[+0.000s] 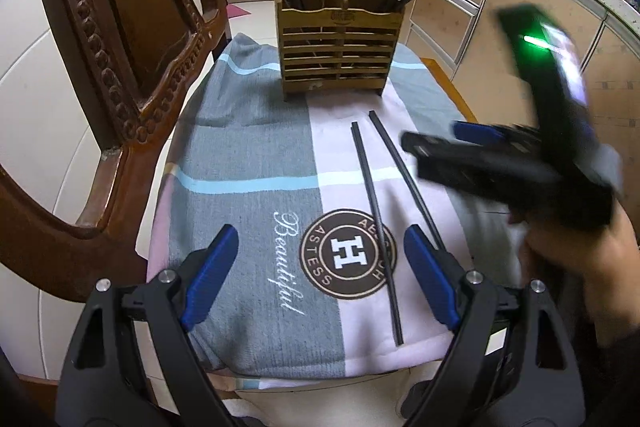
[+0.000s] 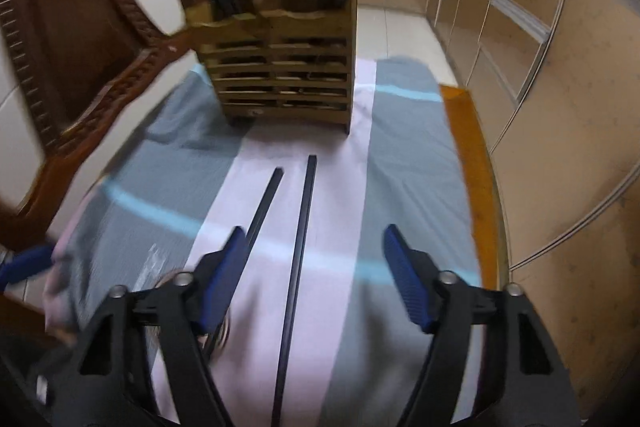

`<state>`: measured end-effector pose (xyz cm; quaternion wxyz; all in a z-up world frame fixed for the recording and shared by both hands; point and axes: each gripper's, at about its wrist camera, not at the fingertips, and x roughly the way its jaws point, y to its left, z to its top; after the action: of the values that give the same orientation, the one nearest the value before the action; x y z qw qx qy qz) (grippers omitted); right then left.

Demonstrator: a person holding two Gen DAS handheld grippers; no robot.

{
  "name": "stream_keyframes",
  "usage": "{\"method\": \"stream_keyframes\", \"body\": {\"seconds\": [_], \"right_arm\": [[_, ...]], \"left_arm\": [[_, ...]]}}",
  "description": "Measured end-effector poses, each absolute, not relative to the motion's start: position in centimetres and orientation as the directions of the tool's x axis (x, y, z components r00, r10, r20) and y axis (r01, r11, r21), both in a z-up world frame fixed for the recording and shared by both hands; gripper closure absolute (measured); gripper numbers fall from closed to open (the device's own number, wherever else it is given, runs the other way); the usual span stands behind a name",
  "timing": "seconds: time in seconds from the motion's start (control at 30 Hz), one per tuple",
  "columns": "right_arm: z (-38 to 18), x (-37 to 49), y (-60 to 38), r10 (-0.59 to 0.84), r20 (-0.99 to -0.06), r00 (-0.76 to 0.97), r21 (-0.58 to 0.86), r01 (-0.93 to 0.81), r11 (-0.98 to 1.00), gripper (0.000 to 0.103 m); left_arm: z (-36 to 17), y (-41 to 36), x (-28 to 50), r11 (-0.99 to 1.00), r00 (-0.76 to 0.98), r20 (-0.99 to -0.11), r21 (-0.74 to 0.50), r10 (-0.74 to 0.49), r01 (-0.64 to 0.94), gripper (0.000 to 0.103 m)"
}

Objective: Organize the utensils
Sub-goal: 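Grasp a black chopstick with the right tool while the left tool grasps the other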

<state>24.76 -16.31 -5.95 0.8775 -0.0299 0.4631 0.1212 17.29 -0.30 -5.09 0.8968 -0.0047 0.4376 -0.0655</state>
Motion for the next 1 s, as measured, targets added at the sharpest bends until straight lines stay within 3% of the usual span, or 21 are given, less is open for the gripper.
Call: {"method": "stream_keyframes", "body": {"seconds": [0.1,0.27,0.43,0.5,0.83,1.0], "right_arm": [[-7.4,28.2,-15.4,0.169,-0.853,0.494,0.057,-0.234,0.970,0.057],[-9.7,32.6,-14.1,0.158,-0.895,0.418,0.063,-0.232,0.971,0.073],[-10.0,34.6,-13.4,0.141,-0.900,0.413,0.045,-0.233,0.971,0.083],[-9.9,35.0,-13.4,0.152,-0.902,0.405,0.058,-0.234,0.970,0.095],[-7.1,34.4,-17.8,0.262,-0.869,0.419,0.191,-0.204,0.960,0.095],[-6.5,34.2,-20.3,0.290,-0.857,0.426,0.229,-0.188,0.955,0.095]], "left_arm": [[-5.4,0.2,17.6,0.993,0.602,-0.791,-0.062,-0.111,0.102,0.019],[-5.9,0.9,18.0,0.994,0.585,-0.804,-0.066,-0.104,0.087,0.019],[-6.4,0.7,18.6,0.995,0.569,-0.816,-0.069,-0.102,0.079,0.019],[-6.7,0.4,19.1,0.994,0.558,-0.823,-0.070,-0.105,0.085,0.019],[-7.5,-3.4,24.9,0.991,0.513,-0.853,-0.034,-0.095,0.128,0.020],[-8.9,-5.2,30.2,0.993,0.455,-0.885,-0.051,-0.095,0.109,0.041]]}}
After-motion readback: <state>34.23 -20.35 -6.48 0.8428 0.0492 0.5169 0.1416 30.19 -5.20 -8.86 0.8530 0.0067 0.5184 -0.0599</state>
